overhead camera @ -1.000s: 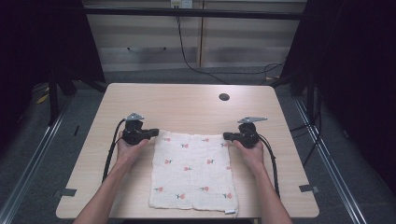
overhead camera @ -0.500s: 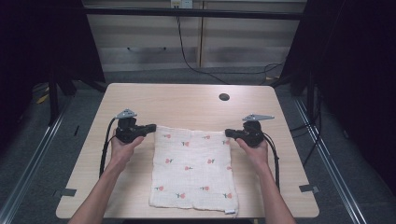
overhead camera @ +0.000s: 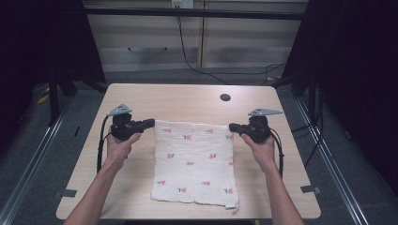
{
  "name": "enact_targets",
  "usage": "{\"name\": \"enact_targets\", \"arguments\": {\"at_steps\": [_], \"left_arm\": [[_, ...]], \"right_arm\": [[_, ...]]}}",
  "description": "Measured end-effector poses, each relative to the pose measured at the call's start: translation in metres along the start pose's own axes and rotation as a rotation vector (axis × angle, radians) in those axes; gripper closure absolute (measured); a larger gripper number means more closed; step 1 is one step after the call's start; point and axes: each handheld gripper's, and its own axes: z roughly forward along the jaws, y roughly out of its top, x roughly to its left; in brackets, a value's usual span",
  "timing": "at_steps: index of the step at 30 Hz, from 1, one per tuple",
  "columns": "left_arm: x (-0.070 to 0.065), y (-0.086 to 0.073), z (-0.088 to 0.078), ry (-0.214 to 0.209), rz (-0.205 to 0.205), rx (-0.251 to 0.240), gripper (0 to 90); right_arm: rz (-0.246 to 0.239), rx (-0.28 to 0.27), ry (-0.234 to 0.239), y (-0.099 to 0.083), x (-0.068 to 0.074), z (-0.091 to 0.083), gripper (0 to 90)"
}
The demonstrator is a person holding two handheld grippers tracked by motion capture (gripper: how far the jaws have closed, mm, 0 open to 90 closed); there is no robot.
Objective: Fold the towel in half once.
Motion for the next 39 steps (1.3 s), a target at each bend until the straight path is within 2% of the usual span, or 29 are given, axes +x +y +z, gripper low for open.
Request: {"name": "enact_targets", "arguments": {"at_steps": [4, 8, 10, 12, 15, 20, 21, 25, 30, 31, 39], "left_arm": [[-0.001, 0.009, -0.006, 0.003, 0.003, -0.020, 88.3], [-0.004, 0.014, -0.007, 0.001, 0.000, -0.032, 88.3], [-0.006, 0.017, -0.010, 0.011, 0.012, -0.033, 88.3], [-0.007, 0.021, -0.015, 0.007, 0.019, -0.046, 88.3], [-0.010, 0.020, -0.026, 0.003, 0.042, -0.052, 88.3], [-0.014, 0.006, -0.032, -0.005, 0.047, -0.049, 88.3], [-0.016, -0.002, -0.035, -0.009, 0.054, -0.043, 88.3], [-0.021, -0.015, -0.040, -0.021, 0.071, -0.022, 88.3], [-0.028, -0.022, -0.044, -0.029, 0.093, -0.011, 88.2], [-0.031, -0.027, -0.044, -0.031, 0.101, -0.003, 88.3], [-0.044, -0.043, -0.051, -0.044, 0.134, 0.018, 88.3]], "right_arm": [[-0.013, -0.012, 0.002, 0.007, 0.003, -0.003, 87.4], [0.010, -0.064, 0.020, 0.016, 0.000, -0.010, 87.3], [0.010, -0.074, 0.023, 0.020, 0.000, -0.013, 87.3], [-0.009, -0.077, 0.021, 0.023, 0.002, -0.017, 87.4], [-0.012, -0.106, 0.033, 0.026, 0.004, -0.025, 87.4], [-0.041, -0.098, 0.055, 0.014, 0.016, -0.031, 87.4], [-0.048, -0.096, 0.058, 0.011, 0.019, -0.032, 87.4], [-0.059, -0.101, 0.088, 0.001, 0.025, -0.039, 87.3], [-0.069, -0.103, 0.098, -0.009, 0.029, -0.049, 87.3], [-0.070, -0.092, 0.096, -0.017, 0.030, -0.053, 87.3], [-0.079, -0.066, 0.106, -0.042, 0.041, -0.063, 87.2]]}}
